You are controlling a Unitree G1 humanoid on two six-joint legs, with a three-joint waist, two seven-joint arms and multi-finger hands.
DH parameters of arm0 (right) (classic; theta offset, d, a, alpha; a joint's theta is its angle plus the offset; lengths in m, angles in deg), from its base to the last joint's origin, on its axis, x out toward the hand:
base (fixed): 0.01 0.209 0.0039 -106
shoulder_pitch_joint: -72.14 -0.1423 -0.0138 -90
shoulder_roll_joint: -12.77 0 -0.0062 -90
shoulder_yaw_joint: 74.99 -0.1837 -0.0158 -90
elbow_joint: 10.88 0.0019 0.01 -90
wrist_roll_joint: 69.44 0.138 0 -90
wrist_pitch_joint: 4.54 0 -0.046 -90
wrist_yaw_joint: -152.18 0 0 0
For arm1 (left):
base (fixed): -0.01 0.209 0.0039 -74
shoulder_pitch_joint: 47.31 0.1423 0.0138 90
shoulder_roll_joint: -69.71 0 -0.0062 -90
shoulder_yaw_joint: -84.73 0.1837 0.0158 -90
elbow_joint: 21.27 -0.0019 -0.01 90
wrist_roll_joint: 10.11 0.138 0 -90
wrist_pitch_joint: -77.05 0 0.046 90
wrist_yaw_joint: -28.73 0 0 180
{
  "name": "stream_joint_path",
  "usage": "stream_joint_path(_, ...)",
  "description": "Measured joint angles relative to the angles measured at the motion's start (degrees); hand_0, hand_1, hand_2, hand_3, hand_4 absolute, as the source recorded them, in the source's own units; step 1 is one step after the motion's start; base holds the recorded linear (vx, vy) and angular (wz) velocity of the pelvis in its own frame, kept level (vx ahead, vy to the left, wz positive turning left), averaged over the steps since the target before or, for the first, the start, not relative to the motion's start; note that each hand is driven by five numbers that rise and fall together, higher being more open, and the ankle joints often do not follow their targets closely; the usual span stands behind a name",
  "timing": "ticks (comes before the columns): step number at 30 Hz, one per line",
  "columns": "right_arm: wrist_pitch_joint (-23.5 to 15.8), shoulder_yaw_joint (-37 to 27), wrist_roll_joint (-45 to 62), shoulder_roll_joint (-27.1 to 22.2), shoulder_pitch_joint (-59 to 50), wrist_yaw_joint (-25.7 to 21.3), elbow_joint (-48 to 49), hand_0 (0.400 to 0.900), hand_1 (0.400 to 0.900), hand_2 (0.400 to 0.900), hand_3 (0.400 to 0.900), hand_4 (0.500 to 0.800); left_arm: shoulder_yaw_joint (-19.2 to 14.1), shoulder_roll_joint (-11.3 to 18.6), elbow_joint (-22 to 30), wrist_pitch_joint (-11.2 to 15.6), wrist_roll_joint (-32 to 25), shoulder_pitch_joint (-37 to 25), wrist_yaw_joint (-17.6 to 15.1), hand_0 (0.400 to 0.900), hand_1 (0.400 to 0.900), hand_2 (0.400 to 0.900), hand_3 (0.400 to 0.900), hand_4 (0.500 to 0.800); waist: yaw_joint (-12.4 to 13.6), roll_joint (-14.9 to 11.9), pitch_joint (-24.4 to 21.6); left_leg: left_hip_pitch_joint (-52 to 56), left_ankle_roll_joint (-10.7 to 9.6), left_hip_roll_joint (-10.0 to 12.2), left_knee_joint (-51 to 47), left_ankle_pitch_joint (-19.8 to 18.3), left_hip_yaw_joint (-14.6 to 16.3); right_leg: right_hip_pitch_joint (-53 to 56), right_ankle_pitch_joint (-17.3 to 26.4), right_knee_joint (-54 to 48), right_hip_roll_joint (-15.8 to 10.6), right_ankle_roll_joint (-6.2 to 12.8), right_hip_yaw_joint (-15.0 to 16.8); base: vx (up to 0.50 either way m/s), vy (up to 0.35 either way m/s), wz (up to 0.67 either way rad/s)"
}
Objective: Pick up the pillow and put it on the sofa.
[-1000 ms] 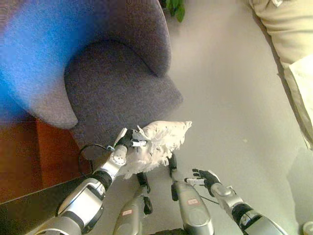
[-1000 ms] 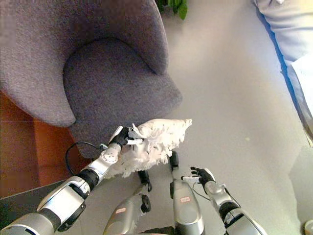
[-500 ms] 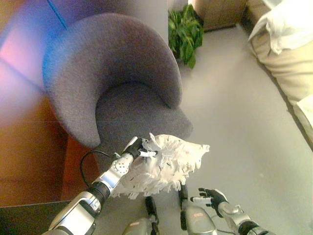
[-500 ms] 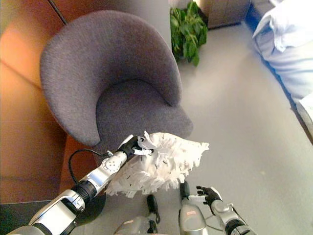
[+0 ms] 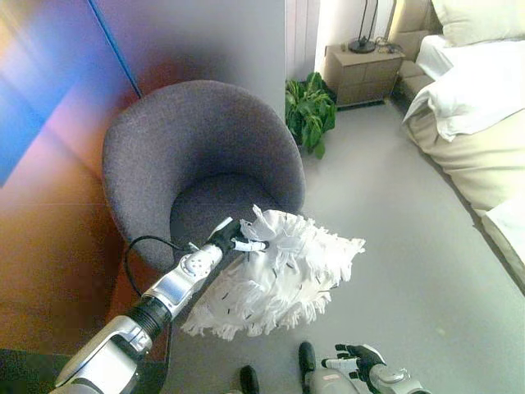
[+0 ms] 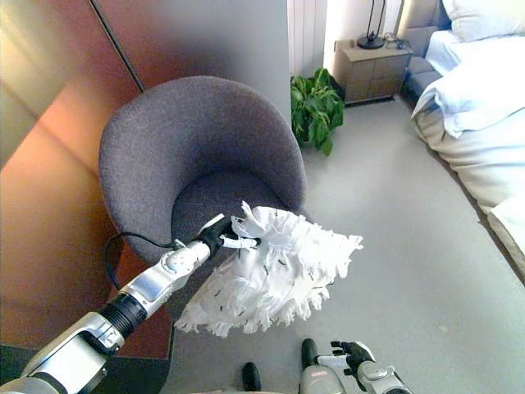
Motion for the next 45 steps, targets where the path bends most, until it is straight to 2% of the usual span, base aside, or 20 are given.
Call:
stream_joint_path(2, 0.23, -0.39, -0.01, 0.02, 0.19, 0.06, -0.15, 0.9, 0.9, 0.9, 0.9, 0.8, -0.4, 0.93, 0.74, -0.78, -3.38, -0.57, -0.89, 0.4, 0.4, 0.4, 0.4, 0.5, 0.01, -0.01, -0.29, 0.27, 0.0, 0.01, 0.0, -0.01, -0.05, 0.27, -0.02, 0.0, 0.0, 0.02, -0.04, 0.06, -0.011, 0.0)
stream_joint_path(7, 0.14, -1.87, -0.02, 0.39, 0.6, 0.43, -1.32, 0.9, 0.9, 0.9, 0.9, 0.8, -4.47, 1.22, 0.62, -1.85, -13.24, -1.24, -5.91, 0.4, 0.4, 0.4, 0.4, 0.5, -0.06, 0.02, -0.72, 0.72, -0.18, 0.04, -0.01, -0.15, -0.09, 0.72, -0.13, -0.01, 0.03, 0.01, -0.05, 0.07, -0.007, -0.02)
stream_joint_path(12, 0.03, -3.28, -0.04, 0.49, 1.57, 0.85, -1.76, 0.9, 0.9, 0.9, 0.9, 0.8, -9.27, 1.7, -2.74, -1.82, -19.89, -1.96, -9.88, 0.4, 0.4, 0.4, 0.4, 0.5, -0.09, 0.05, -1.97, 0.78, -0.34, 0.24, -0.02, -0.29, -0.03, 0.76, -0.26, -0.03, 0.27, -0.07, 0.01, 0.07, 0.001, -0.03)
stream_joint_path(15, -0.47, -3.81, -0.09, 0.49, 2.26, 1.14, -2.32, 0.9, 0.9, 0.9, 0.9, 0.8, -12.13, 2.31, -8.07, -1.7, -21.29, -3.46, -12.19, 0.4, 0.4, 0.4, 0.4, 0.5, -0.09, 0.05, -2.37, 1.02, -0.35, 0.46, -0.02, -0.29, 0.0, 1.02, -0.4, -0.05, 0.51, -0.25, 0.0, 0.07, 0.02, 0.02)
stream_joint_path(18, -0.86, -4.48, -0.73, 0.46, 2.37, 1.21, -2.58, 0.9, 0.9, 0.9, 0.9, 0.8, -15.1, 3.7, -12.53, -1.67, -21.26, -4.3, -13.0, 0.4, 0.4, 0.4, 0.4, 0.5, -0.07, 0.05, -2.38, 1.12, -0.42, 0.6, -0.02, -0.29, -0.03, 1.13, -0.49, -0.05, 0.66, -0.39, -0.05, 0.08, 0.021, 0.02)
stream_joint_path(21, -1.5, -4.58, -1.41, 0.37, 2.43, 1.21, -3.24, 0.9, 0.9, 0.9, 0.9, 0.8, -15.21, 6.64, -15.87, -1.67, -21.38, -4.99, -13.16, 0.4, 0.4, 0.4, 0.4, 0.5, 0.0, 0.01, -2.41, 1.4, -0.57, 0.7, -0.02, -0.4, -0.15, 1.47, -0.62, -0.05, 0.75, -0.48, -0.15, 0.08, 0.018, 0.03)
stream_joint_path(24, -1.68, -4.59, -2.05, 0.39, 2.53, 1.21, -3.7, 0.9, 0.9, 0.9, 0.9, 0.8, -16.41, 8.21, -20.01, -1.67, -22.13, -6.15, -13.17, 0.4, 0.4, 0.4, 0.4, 0.5, 0.0, -0.1, -2.5, 1.53, -0.65, 0.71, -0.03, -0.46, -0.21, 1.61, -0.72, -0.05, 0.78, -0.45, -0.2, 0.07, 0.02, 0.0)
stream_joint_path(25, -1.84, -4.6, -2.17, 0.4, 2.54, 1.21, -3.79, 0.9, 0.9, 0.9, 0.9, 0.8, -17.13, 8.61, -20.98, -1.67, -22.3, -6.24, -13.06, 0.463, 0.463, 0.463, 0.463, 0.538, 0.01, -0.16, -2.53, 1.53, -0.66, 0.72, -0.02, -0.47, -0.21, 1.6, -0.73, -0.04, 0.78, -0.45, -0.2, 0.06, 0.024, 0.02)
stream_joint_path(26, -2.19, -4.61, -2.21, 0.4, 2.63, 1.21, -3.96, 0.9, 0.9, 0.9, 0.9, 0.8, -17.53, 8.96, -21.81, -1.67, -22.31, -6.38, -13.13, 0.829, 0.829, 0.829, 0.829, 0.758, 0.02, -0.24, -2.59, 1.53, -0.67, 0.71, -0.03, -0.48, -0.21, 1.6, -0.76, -0.04, 0.78, -0.45, -0.2, 0.05, 0.026, 0.02)
stream_joint_path(27, -2.46, -4.6, -2.22, 0.4, 2.8, 1.21, -4.0, 0.9, 0.9, 0.9, 0.9, 0.8, -17.55, 9.41, -22.2, -1.67, -22.36, -6.39, -13.12, 0.9, 0.9, 0.9, 0.9, 0.8, 0.07, -0.37, -2.67, 1.51, -0.68, 0.71, -0.03, -0.48, -0.25, 1.6, -0.78, -0.04, 0.78, -0.43, -0.23, 0.04, 0.024, 0.02)
stream_joint_path(31, -2.94, -4.6, -2.2, 0.4, 3.67, 1.2, -3.99, 0.9, 0.9, 0.9, 0.9, 0.8, -17.54, 10.18, -24.79, -1.68, -22.15, -6.73, -13.01, 0.9, 0.9, 0.9, 0.9, 0.8, 0.11, -0.89, -3.5, 1.3, -0.71, 0.7, -0.04, -0.54, -0.41, 1.5, -0.95, -0.03, 0.74, -0.36, -0.42, 0.01, 0.012, 0.02)
stream_joint_path(35, -3.0, -4.58, -2.19, 0.42, 4.14, 1.2, -3.92, 0.9, 0.9, 0.9, 0.9, 0.8, -17.54, 10.36, -25.03, -1.68, -21.95, -7.79, -13.04, 0.9, 0.9, 0.9, 0.9, 0.8, 0.16, -1.32, -4.0, 1.08, -0.69, 0.66, -0.04, -0.54, -0.55, 1.37, -1.0, -0.02, 0.69, -0.35, -0.58, 0.0, 0.015, 0.02)
stream_joint_path(45, -3.66, -4.58, -2.18, 0.09, 4.87, 1.14, -4.03, 0.9, 0.9, 0.9, 0.9, 0.8, -17.54, 13.53, -25.02, -0.39, -21.48, -15.91, -13.09, 0.9, 0.9, 0.9, 0.9, 0.8, -0.06, -0.5, -5.35, 1.05, -0.86, 0.64, -0.05, -0.49, -1.01, 1.54, -1.21, -0.01, 0.65, -0.26, -1.03, 0.0, 0.004, 0.01)
